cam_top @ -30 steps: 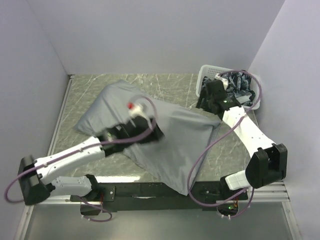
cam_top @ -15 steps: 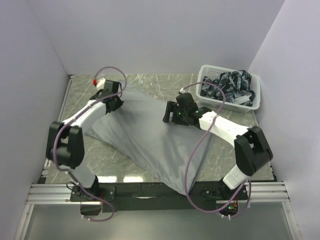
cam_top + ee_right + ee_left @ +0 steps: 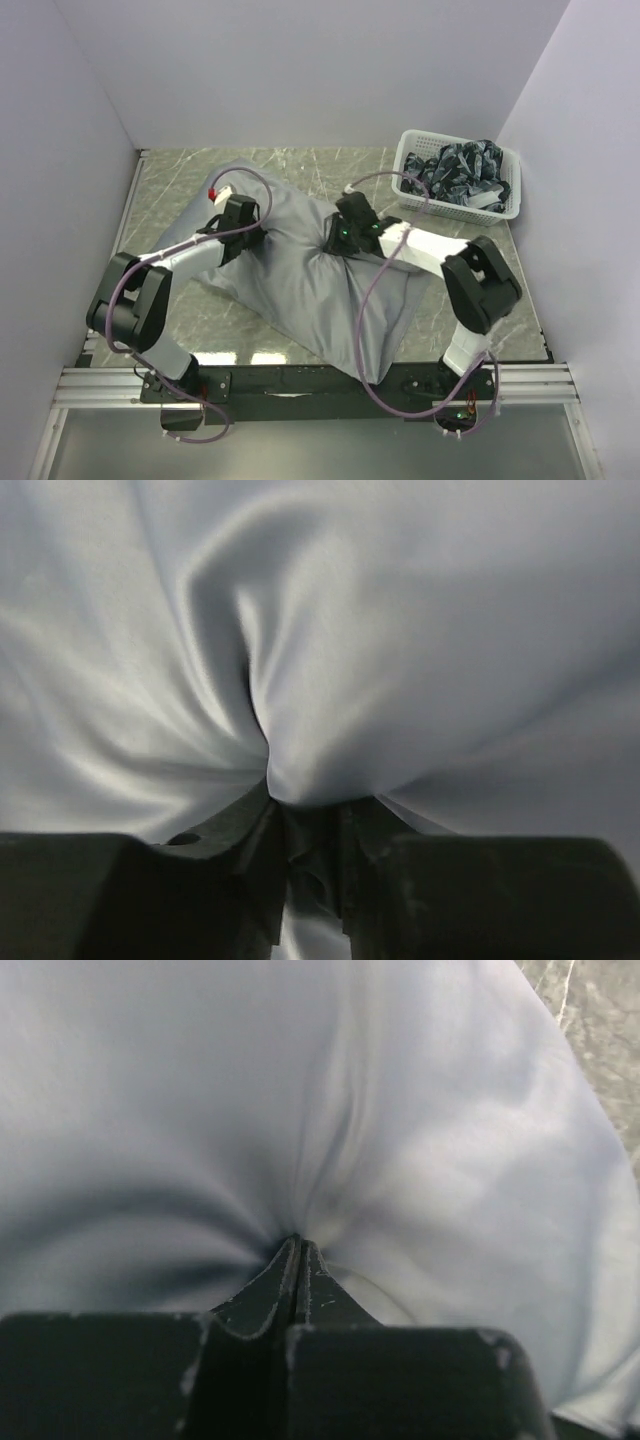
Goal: Put the pillow into the pillowcase
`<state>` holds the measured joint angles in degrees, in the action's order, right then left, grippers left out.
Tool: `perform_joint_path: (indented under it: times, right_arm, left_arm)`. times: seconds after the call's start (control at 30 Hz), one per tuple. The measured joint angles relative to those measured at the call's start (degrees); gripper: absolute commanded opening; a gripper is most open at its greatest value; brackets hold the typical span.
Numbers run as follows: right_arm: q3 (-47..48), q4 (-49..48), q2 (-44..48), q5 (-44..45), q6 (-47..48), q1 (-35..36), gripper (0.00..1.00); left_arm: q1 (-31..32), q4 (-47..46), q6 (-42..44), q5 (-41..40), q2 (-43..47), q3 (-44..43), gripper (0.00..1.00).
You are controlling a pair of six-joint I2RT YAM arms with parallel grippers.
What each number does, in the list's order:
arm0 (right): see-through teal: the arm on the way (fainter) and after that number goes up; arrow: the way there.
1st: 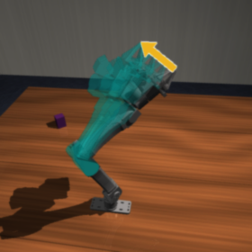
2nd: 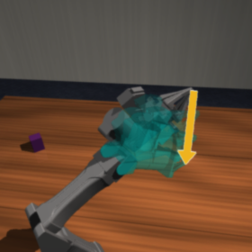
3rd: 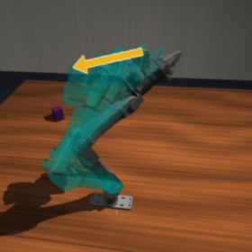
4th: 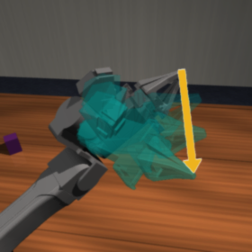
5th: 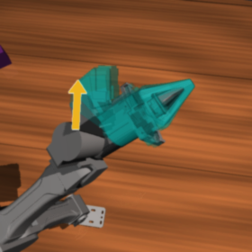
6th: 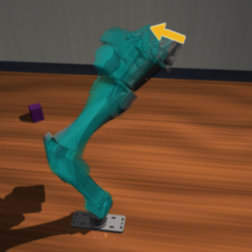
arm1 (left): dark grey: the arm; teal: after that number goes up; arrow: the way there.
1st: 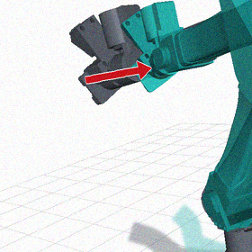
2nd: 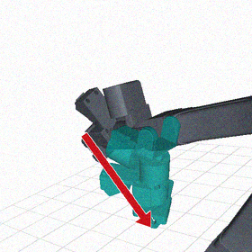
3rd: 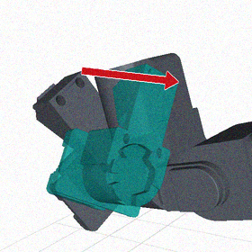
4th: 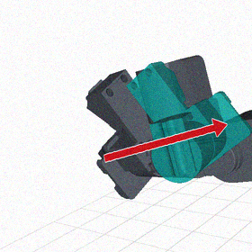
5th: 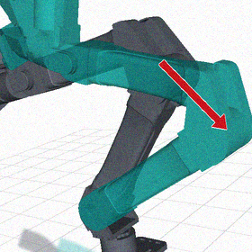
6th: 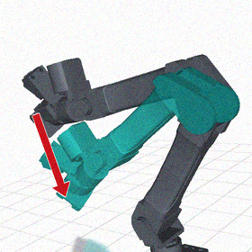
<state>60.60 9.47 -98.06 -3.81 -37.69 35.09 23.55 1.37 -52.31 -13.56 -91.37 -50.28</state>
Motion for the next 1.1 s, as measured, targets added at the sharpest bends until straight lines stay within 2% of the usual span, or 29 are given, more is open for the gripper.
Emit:
perform_joint_path:
  times: [0.07, 0.2, 0.33, 0.4, 0.47, 0.53, 0.57, 0.6, 0.63, 0.7, 0.77, 0.87, 0.93, 1.1]
  right_arm:
    - [5.25, 2.99, -3.65, 0.63, 0.48, 1.49, 0.22]
    - [19.15, 9.84, -12.24, 1.14, 0.72, 4.35, 0.20]
    - [29.11, 9.66, -18.43, -0.48, -1.55, 6.99, 0.20]
    - [32.00, 8.96, -19.96, -1.46, -3.17, 8.17, 0.29]
    - [33.40, 8.61, -20.44, -2.03, -4.33, 8.83, 0.43]
    - [34.27, 9.62, -20.44, -2.08, -4.55, 9.25, 0.52]
    - [34.69, 10.19, -20.39, -1.97, -4.15, 9.18, 0.60]
    - [34.73, 10.43, -20.24, -1.81, -3.87, 8.96, 0.62]
    - [34.25, 10.49, -19.78, -1.64, -3.41, 8.50, 0.64]
    - [31.47, 10.47, -17.57, -1.05, -2.40, 7.08, 0.67]
    - [26.05, 11.21, -12.48, 0.50, -0.96, 4.66, 0.67]
    - [19.41, 12.20, -3.96, 4.72, 0.90, 1.36, 0.65]
    - [14.71, 12.52, 2.91, 7.69, 2.05, 0.15, 0.63]
    - [4.00, 11.63, 14.05, 12.04, 4.61, 1.46, 0.56]
  left_arm:
    - [-1.60, -0.13, -0.50, 2.29, 0.63, 0.42, 0.01]
    - [-10.82, 1.42, 0.37, 7.54, 0.31, -0.70, 0.01]
    - [-20.74, 9.77, 4.50, 8.57, -6.14, -12.11, 0.01]
    - [-23.21, 12.90, 6.71, 7.91, -10.40, -18.71, 0.01]
    - [-24.06, 16.48, 9.66, 7.72, -14.93, -25.53, 0.02]
    - [-24.04, 19.50, 12.41, 8.13, -19.34, -32.41, 0.17]
    - [-23.98, 19.71, 13.42, 8.63, -20.57, -34.36, 0.28]
    - [-23.91, 19.50, 14.23, 9.07, -20.76, -34.73, 0.53]
    - [-23.80, 19.74, 14.95, 9.27, -20.52, -34.69, 0.60]
    - [-23.04, 20.20, 15.89, 9.20, -18.43, -33.73, 0.72]
    - [-20.24, 21.90, 16.33, 8.02, -14.12, -31.56, 0.75]
    - [-14.05, 24.22, 16.22, 5.27, -4.74, -27.34, 0.73]
    - [-9.11, 24.92, 15.58, 3.37, 2.69, -23.98, 0.68]
    - [8.04, 26.73, 11.96, -2.10, 18.86, -14.47, 0.55]
